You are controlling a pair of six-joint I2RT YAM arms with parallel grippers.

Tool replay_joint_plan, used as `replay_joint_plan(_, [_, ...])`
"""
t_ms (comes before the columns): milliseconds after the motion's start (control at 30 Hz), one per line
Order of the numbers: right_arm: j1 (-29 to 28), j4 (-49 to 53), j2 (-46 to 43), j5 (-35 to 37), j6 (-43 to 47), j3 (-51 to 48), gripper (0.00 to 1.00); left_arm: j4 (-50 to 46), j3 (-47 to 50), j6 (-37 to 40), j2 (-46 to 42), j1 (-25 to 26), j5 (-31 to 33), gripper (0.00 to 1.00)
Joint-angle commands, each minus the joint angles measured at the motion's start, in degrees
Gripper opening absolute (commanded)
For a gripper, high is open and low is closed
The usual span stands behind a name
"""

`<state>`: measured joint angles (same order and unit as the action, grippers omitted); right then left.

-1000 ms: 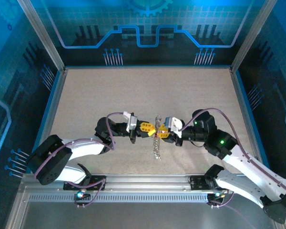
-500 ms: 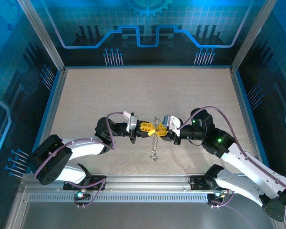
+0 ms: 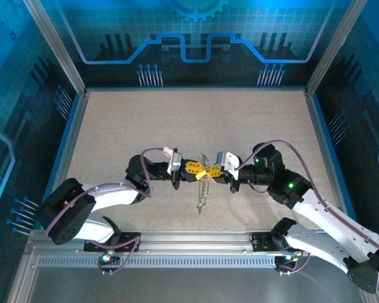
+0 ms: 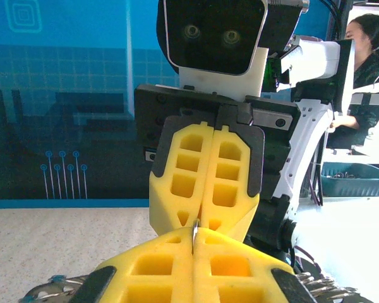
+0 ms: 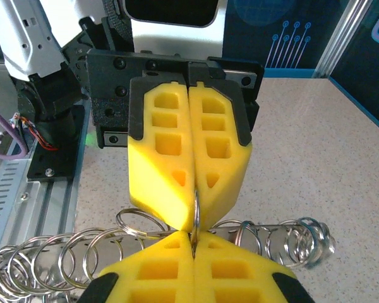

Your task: Put the keys on the keyring

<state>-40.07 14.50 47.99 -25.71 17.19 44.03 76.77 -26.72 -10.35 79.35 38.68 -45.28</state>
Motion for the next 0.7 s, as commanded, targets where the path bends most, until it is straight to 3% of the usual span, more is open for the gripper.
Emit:
replay_joint_plan(0, [-0.2,3.9,0.4,-0.2,2.2,2.9,0.0,-1.2,-0.2,2.1,-1.6,-0.3,0.1,0.1])
replay_joint_plan(267, [-0.9,13.3,2.5,2.5,6.6,9.1,0.0,-22.2,-0.6,10.5,-7.9,-0.3,0.3,0.23])
replay_joint_plan(500, [-2.9,16.5,5.5,3.9,8.4,12.4,0.0,-47.7,-7.3,20.0,-12.7,-0.2,0.7,0.23])
replay_joint_plan(667, [-4.5,18.1,7.4,5.8,9.7,13.8,0.0,-55.4,-9.5,24.0,-14.7,-0.2,1.1,0.25])
